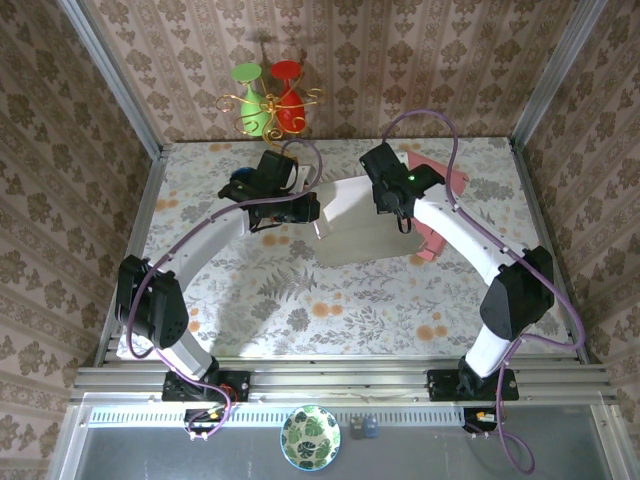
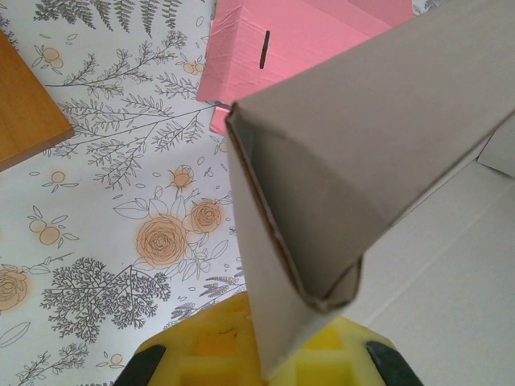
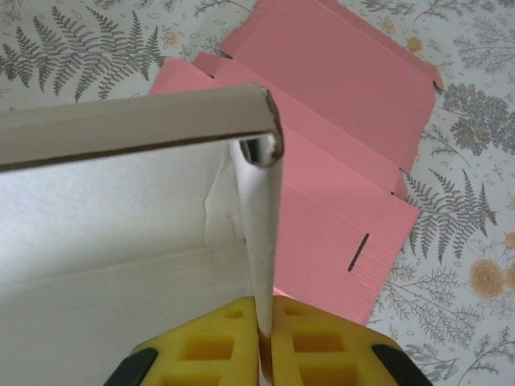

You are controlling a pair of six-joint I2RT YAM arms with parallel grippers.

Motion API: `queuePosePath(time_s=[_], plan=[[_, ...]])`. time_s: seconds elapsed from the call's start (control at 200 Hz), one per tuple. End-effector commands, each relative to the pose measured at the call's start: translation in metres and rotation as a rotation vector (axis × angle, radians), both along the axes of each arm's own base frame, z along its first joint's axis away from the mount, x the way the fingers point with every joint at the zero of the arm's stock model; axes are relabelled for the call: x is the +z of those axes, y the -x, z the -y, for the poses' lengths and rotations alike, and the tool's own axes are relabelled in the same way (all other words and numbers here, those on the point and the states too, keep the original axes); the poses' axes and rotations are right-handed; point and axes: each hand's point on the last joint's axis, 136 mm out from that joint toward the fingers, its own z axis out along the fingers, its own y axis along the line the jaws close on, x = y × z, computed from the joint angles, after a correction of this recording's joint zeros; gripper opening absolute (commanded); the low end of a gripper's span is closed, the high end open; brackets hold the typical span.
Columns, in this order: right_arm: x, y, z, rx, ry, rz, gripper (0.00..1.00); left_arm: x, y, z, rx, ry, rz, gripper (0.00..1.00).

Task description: Fold the paper box

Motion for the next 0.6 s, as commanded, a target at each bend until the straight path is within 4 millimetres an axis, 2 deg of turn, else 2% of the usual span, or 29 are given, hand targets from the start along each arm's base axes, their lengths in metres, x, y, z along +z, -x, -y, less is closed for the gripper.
queuePosePath(time_s=[0.0,0.125,0.21,0.405,0.51,0.595], plan=[[0.002,-0.007,-0.006,0.010,-0.032,0.002,0.13,0.017,0.000,0.008,-0.024,0.031,0.018,0.00],[-0.001,-0.008,-0.002,-0.010,-0.016,-0.009,0.13,0.017,0.000,0.008,-0.022,0.027,0.018,0.00],[0.002,-0.006,0.009,-0.070,0.044,-0.004,0.00,0.017,-0.001,0.007,-0.017,0.024,0.017,0.00],[0.018,0.003,0.038,-0.259,0.209,0.049,0.00,0.020,-0.001,0.009,-0.006,0.025,0.014,0.00],[0.024,0.004,0.043,-0.303,0.302,0.059,0.00,0.022,-0.001,0.013,-0.010,0.034,0.016,0.00],[0.025,0.002,0.039,-0.296,0.354,0.050,0.00,0.022,-0.001,0.015,-0.010,0.044,0.013,0.00]])
